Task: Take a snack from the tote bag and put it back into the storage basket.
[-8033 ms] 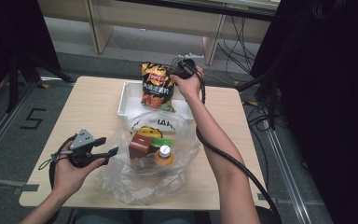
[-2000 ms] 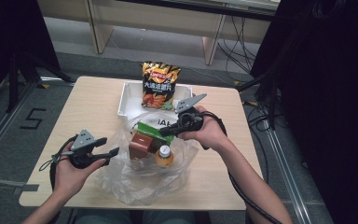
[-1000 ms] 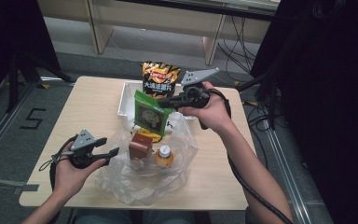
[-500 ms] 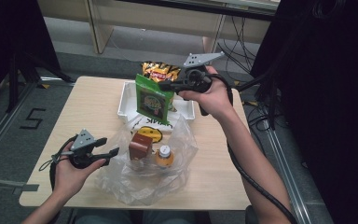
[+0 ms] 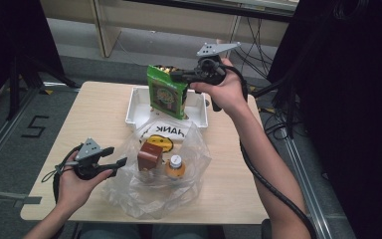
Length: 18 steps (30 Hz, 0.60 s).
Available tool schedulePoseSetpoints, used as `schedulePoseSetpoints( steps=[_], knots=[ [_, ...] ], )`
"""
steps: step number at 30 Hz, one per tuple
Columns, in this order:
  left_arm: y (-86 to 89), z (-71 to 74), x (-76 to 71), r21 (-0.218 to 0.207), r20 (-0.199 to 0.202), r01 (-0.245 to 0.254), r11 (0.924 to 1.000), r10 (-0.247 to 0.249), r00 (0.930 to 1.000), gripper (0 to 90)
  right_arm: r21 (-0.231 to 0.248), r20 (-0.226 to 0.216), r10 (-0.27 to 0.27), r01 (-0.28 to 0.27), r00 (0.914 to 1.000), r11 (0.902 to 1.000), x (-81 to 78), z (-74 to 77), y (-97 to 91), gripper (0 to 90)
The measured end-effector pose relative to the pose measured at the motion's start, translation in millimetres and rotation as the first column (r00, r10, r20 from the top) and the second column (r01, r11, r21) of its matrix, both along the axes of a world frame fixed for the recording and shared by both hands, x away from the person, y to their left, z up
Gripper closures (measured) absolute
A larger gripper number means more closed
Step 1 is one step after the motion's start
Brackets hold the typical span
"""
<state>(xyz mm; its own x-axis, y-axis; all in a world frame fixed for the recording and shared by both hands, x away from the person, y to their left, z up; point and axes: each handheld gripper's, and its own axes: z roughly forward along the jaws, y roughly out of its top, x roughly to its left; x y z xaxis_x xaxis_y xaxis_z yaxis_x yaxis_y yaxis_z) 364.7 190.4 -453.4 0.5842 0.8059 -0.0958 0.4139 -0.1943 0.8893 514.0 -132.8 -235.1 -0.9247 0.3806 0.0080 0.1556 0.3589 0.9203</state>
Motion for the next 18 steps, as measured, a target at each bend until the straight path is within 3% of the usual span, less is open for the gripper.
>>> schedulePoseSetpoints(
  steps=[6, 11, 18],
  knots=[
    [-0.3, -0.1, 0.0, -0.006, 0.000, 0.003, 1.0000, -0.003, 1.0000, 36.5, 0.022, 0.012, -0.045, 0.045, 0.9989, 0.9988, 13.1, 4.1, -1.1, 90.0],
    [0.0, -0.3, 0.0, -0.006, 0.000, 0.004, 1.0000, -0.004, 1.0000, 36.5, 0.005, 0.014, -0.075, 0.074, 0.9971, 0.9972, 25.2, 0.2, -0.1, 90.0],
    [0.8, -0.1, -0.3, -0.004, -0.001, 0.000, 1.0000, 0.000, 1.0000, 36.5, -0.036, -0.022, -0.143, 0.142, 0.9895, 0.9892, 52.0, -25.4, 6.8, 90.0]
  ],
)
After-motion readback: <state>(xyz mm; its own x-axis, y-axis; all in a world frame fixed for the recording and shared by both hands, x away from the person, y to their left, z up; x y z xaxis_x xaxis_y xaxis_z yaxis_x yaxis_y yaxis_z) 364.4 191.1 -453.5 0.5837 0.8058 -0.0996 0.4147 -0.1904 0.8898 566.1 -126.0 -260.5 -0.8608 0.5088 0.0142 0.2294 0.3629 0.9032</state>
